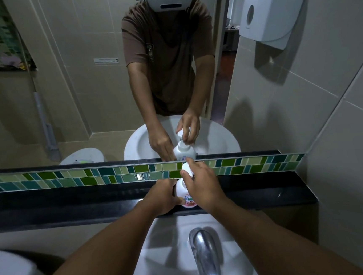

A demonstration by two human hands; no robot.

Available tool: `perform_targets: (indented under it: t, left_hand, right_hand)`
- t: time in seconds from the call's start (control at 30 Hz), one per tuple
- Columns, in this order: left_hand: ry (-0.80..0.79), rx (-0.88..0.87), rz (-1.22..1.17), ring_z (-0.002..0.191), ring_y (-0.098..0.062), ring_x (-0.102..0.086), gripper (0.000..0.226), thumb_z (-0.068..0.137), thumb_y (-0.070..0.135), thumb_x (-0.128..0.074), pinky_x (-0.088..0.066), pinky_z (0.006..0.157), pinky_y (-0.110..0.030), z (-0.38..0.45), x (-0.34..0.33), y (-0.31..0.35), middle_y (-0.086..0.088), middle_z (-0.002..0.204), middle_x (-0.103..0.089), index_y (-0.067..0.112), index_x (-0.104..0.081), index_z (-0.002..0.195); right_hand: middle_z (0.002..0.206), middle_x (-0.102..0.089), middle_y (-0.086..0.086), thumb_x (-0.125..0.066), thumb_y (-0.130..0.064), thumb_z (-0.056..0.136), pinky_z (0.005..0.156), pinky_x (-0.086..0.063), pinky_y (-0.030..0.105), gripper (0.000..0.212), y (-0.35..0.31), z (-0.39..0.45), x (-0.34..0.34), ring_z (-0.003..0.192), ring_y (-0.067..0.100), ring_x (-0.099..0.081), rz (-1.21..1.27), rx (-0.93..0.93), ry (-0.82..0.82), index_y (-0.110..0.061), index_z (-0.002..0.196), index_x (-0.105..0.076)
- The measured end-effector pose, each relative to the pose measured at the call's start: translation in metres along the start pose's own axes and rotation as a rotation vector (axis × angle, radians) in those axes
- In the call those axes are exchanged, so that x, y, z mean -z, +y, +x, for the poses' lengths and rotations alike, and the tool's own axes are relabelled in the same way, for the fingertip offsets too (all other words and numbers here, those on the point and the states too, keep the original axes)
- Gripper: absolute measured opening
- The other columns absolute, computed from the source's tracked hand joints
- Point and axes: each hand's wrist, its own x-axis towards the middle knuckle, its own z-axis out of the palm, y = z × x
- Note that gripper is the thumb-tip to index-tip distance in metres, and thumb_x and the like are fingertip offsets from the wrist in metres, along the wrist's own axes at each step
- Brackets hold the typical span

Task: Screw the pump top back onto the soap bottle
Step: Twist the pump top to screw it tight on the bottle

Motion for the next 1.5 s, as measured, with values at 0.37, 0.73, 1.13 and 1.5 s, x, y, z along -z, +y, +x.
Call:
perform_targets:
  t: [0.37,0.73,1.13,1.5]
  left_hand:
    - [-0.008,-0.022,0.000,0.097,-0.019,-0.066,0.055,0.069,0.028,-0.093,-0.054,0.092,-0.034,0.004,-0.001,-0.002,-0.002,0.116,-0.075,0.018,-0.072,0.119]
    - [0.003,-0.033,-0.006,0.106,-0.019,-0.066,0.058,0.069,0.029,-0.093,-0.054,0.098,-0.036,0.002,-0.003,-0.004,0.001,0.122,-0.074,0.019,-0.071,0.121]
    - [-0.004,-0.020,0.015,0.097,-0.016,-0.066,0.053,0.067,0.033,-0.093,-0.053,0.089,-0.031,0.002,-0.002,-0.005,0.004,0.110,-0.075,0.021,-0.072,0.114]
    - [0.010,-0.002,0.022,0.086,-0.019,-0.063,0.055,0.070,0.030,-0.092,-0.047,0.075,-0.026,-0.001,-0.002,-0.001,0.002,0.101,-0.070,0.019,-0.067,0.118]
  right_hand:
    - [0.145,-0.054,0.015,-0.050,-0.032,0.105,0.110,-0.039,0.039,0.053,0.001,-0.001,0.008,0.132,0.030,-0.049,0.016,0.000,-0.037,-0.013,0.153,-0.041]
    - [0.139,-0.055,0.017,-0.049,-0.034,0.104,0.104,-0.043,0.042,0.053,0.002,-0.002,0.001,0.126,0.033,-0.052,0.020,-0.020,-0.019,-0.017,0.154,-0.039]
    - [0.138,-0.055,0.017,-0.050,-0.033,0.103,0.102,-0.044,0.041,0.053,0.003,-0.002,-0.003,0.125,0.034,-0.052,0.042,-0.024,-0.003,-0.017,0.153,-0.041]
    - [0.146,-0.051,0.011,-0.056,-0.034,0.102,0.104,-0.041,0.030,0.061,0.003,-0.007,0.002,0.128,0.024,-0.052,0.180,-0.004,-0.005,-0.021,0.157,-0.034]
